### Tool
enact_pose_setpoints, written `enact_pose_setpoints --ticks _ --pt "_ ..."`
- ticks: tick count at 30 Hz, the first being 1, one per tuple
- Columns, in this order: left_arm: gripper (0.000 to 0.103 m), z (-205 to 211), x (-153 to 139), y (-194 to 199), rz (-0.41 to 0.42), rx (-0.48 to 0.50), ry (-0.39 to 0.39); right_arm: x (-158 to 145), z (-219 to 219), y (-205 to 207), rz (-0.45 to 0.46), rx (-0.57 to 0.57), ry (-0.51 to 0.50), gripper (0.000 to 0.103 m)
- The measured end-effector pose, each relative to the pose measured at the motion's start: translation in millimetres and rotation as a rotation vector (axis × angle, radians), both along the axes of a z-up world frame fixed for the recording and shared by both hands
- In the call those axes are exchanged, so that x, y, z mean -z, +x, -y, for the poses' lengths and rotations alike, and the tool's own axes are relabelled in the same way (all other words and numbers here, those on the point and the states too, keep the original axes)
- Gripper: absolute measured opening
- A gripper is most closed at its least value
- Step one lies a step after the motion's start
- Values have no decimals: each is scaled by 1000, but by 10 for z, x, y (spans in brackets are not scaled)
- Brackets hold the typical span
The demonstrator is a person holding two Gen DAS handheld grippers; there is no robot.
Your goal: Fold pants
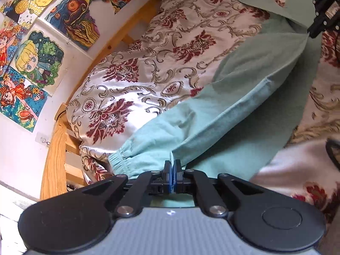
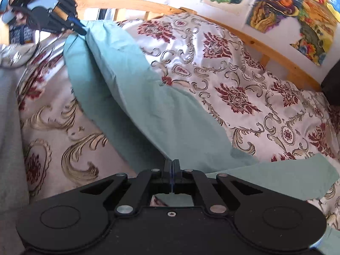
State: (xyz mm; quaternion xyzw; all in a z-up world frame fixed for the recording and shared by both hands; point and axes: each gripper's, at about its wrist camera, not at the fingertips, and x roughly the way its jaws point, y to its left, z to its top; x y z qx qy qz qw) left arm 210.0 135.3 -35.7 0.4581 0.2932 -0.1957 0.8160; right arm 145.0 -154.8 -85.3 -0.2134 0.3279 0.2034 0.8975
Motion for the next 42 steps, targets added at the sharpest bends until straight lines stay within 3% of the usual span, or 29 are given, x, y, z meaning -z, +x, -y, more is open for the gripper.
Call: enact_pose_setpoints --ticks 10,14,16,20,22,24,26,27,28,29,31,34,38,42 --pt "2 -54 204 -155 -81 5 32 278 -97 -197 -49 -20 -35 0" --pt "3 -44 212 -152 -90 12 60 319 -122 -192 -26 -17 -49 0" --pt "10 -26 197 -142 -95 5 56 313 -115 -177 -7 -4 -52 0" --pt "13 -3 154 -157 -114 3 54 318 -132 -189 63 -24 -126 1" --pt "13 12 176 -160 -133 1 70 369 -129 -169 47 -36 -144 16" --pt "14 13 151 -146 -148 -13 65 405 -82 -163 13 -32 -134 25" --pt "24 15 37 -126 -185 -44 15 355 11 -182 -14 -20 -92 34" --pt "29 27 -49 -127 -205 -56 -24 312 53 -195 -17 -12 -75 49" --pt "48 53 -141 -131 -215 -66 -64 243 117 -201 -15 3 -52 66" --pt "70 103 -233 -141 -218 -72 -104 173 187 -197 -10 22 -25 73" --pt "89 279 -389 -179 -209 -58 -194 14 381 -157 -11 75 44 89" --pt "98 668 -511 -175 -212 -20 -342 -170 757 -76 -25 155 115 102" --pt "103 1351 -408 -30 -312 -25 -535 -312 1390 113 -49 286 190 102" --pt "103 2075 -135 47 -399 25 -621 -378 2001 238 -65 500 325 102"
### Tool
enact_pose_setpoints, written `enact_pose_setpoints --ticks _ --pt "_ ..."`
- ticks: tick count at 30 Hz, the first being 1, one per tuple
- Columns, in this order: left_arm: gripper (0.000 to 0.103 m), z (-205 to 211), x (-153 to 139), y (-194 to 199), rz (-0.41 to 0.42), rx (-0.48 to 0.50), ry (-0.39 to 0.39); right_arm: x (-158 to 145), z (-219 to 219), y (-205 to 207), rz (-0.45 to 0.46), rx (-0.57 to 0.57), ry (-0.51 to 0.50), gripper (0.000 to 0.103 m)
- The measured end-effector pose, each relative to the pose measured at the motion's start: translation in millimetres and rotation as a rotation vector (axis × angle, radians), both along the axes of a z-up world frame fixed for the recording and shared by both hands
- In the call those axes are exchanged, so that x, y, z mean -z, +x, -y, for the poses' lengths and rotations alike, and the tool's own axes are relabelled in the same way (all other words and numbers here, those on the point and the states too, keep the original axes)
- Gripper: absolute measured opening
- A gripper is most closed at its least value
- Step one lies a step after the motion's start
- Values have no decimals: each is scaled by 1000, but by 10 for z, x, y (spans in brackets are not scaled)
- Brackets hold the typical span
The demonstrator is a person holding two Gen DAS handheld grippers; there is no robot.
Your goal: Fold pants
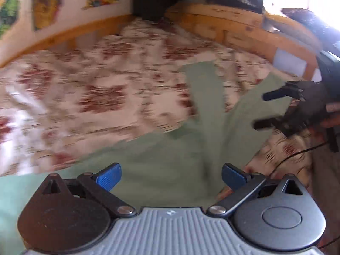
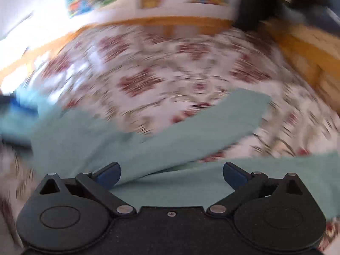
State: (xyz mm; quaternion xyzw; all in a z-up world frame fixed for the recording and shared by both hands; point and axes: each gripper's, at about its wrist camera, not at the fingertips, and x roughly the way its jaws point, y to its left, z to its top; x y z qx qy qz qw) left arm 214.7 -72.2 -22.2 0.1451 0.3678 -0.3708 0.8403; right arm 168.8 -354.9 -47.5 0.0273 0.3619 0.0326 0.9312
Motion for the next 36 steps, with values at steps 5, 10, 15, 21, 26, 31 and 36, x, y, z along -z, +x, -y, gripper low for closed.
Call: enact_pose_setpoints --ticks 5,10,15,21,26,31,36 --pt "103 641 359 15 -40 110 -18 77 307 -64 54 236 130 102" --pt "103 892 638 30 -76 140 8 92 364 -74 52 358 211 102" --pt "102 904 747 24 -115 134 12 170 239 -38 32 322 192 102" --pt "101 885 723 35 -113 108 1 152 143 -67 46 271 170 102" --pt "99 882 688 31 -87 108 -4 143 149 -69 50 276 176 102" --pt "83 882 721 76 -99 89 -18 188 232 -18 24 261 161 102" --pt "62 868 806 159 -146 63 -40 197 441 121 -31 227 144 102"
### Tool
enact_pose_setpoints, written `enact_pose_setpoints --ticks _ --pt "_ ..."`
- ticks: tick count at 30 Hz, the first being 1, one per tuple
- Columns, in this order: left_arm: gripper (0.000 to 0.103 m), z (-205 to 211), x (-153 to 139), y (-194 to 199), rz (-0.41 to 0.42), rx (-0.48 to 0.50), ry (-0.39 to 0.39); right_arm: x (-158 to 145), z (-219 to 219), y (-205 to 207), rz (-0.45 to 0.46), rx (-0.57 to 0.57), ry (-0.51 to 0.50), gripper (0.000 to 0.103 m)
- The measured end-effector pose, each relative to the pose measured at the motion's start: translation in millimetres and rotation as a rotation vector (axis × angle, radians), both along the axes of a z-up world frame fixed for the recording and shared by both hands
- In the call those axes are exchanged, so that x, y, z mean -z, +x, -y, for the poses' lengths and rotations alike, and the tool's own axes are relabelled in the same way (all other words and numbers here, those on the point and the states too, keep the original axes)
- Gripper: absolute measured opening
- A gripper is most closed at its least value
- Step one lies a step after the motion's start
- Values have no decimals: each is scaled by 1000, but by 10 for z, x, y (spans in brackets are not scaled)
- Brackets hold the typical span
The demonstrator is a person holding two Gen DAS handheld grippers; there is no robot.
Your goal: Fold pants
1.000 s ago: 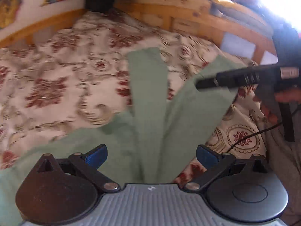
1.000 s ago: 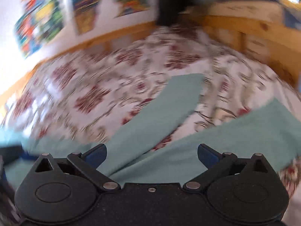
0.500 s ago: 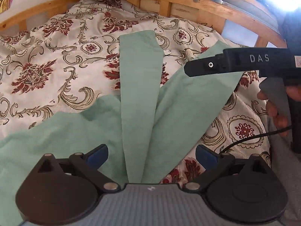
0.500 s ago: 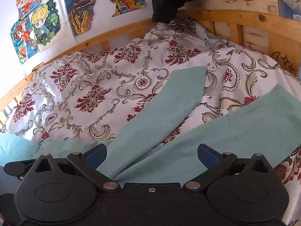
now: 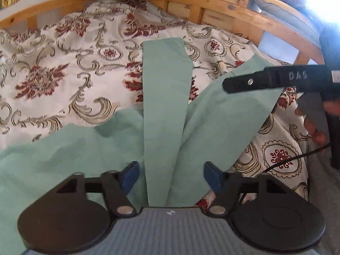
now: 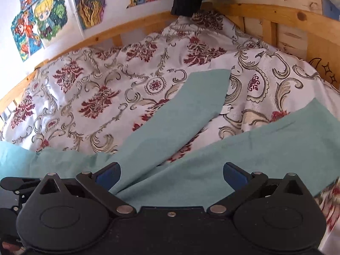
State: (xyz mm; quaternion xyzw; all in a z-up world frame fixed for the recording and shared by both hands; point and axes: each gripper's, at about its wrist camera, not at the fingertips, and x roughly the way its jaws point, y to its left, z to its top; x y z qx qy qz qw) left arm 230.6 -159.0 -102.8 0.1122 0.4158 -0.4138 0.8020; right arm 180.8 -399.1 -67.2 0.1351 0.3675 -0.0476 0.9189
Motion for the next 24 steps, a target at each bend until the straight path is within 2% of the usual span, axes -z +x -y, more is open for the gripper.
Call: enact_pose_setpoints --ticks 2,4,7,12,15,17,18,19,21,23,24 --pt "48 8 44 26 -9 8 7 -44 94 123 -11 -26 -16 102" --pt "39 23 81 39 1 23 8 -115 157 315 -26 -53 -50 96" --pt "25 10 123 83 -24 38 -17 -211 211 647 -31 -70 -70 88" --pt "23 -22 144 142 -51 48 -42 -202 148 1465 -80 -131 -69 79" --pt "21 -26 163 172 -63 43 -42 -66 46 1997 -157 -145 -96 72" --pt "20 -31 179 188 -73 40 -40 66 24 2305 -230 -119 -92 66" --pt "20 -35 183 197 -78 40 -42 137 24 2438 -269 -89 -96 60" --pt "19 -37 185 203 -81 42 -45 206 22 2525 -305 -61 -105 56" --pt "19 -47 187 212 -86 44 -49 329 44 2636 -363 -19 -107 53" --pt "18 -50 183 228 -94 42 -57 394 57 2654 -380 -2 -104 51" --pt "18 -56 183 234 -98 41 -61 412 66 2651 -384 10 -99 45"
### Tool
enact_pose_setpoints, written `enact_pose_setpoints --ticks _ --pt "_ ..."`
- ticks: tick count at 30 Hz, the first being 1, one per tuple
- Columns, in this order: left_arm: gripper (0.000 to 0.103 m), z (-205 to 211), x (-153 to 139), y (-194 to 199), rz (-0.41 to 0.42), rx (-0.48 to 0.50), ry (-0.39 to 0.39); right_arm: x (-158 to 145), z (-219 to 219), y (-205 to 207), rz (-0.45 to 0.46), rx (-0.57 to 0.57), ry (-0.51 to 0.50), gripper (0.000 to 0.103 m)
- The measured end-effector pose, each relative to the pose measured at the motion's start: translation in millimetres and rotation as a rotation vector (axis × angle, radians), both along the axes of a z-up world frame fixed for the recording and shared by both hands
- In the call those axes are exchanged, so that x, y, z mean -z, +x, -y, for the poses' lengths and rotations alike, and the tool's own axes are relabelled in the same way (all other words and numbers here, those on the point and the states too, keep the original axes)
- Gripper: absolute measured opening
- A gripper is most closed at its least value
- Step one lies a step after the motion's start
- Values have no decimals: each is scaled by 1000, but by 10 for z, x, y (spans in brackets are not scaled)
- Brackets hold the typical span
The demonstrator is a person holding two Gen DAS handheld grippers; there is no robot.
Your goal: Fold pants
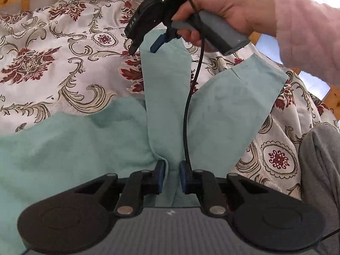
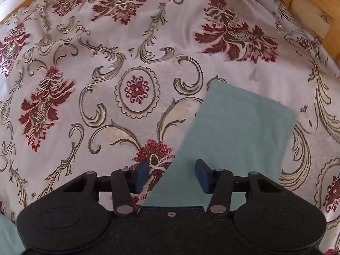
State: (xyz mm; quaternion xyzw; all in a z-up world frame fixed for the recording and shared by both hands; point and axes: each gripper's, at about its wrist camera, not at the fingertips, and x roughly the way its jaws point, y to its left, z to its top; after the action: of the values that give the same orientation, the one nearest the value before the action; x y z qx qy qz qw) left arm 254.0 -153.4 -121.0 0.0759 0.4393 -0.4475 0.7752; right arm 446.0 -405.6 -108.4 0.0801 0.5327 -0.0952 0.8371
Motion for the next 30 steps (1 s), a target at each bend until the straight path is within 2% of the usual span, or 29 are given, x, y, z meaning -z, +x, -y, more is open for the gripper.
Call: enact_pose_setpoints --ticks 1,2,3,4,9,14,17,22,25,30 --pt "17 -4 4 9 -5 -2 -3 5 12 -6 3 13 -1 25" --pt "15 -7 6 18 -9 -4 -4 -3 25 -18 14 28 -4 12" --pt "14 -11 7 21 -12 -7 -6 -15 51 -47 24 44 9 2" --pt "11 -15 3 24 -10 -13 -8 -30 93 -80 33 58 36 0" --pt "6 -37 -29 16 -8 -25 -20 -225 259 -347 139 113 99 0" --pt "5 -21 -88 -81 46 -2 -10 -488 491 -820 239 152 135 0" --pt "5 7 -139 -172 94 24 1 -680 625 -1197 315 176 150 0" --pt "5 18 -226 -358 157 98 3 -1069 834 -2118 425 246 150 0" --pt "3 42 -244 -456 172 152 11 -1092 949 -2687 416 309 148 0" --pt "3 177 -107 -593 168 221 91 -694 1130 -3126 290 387 224 0"
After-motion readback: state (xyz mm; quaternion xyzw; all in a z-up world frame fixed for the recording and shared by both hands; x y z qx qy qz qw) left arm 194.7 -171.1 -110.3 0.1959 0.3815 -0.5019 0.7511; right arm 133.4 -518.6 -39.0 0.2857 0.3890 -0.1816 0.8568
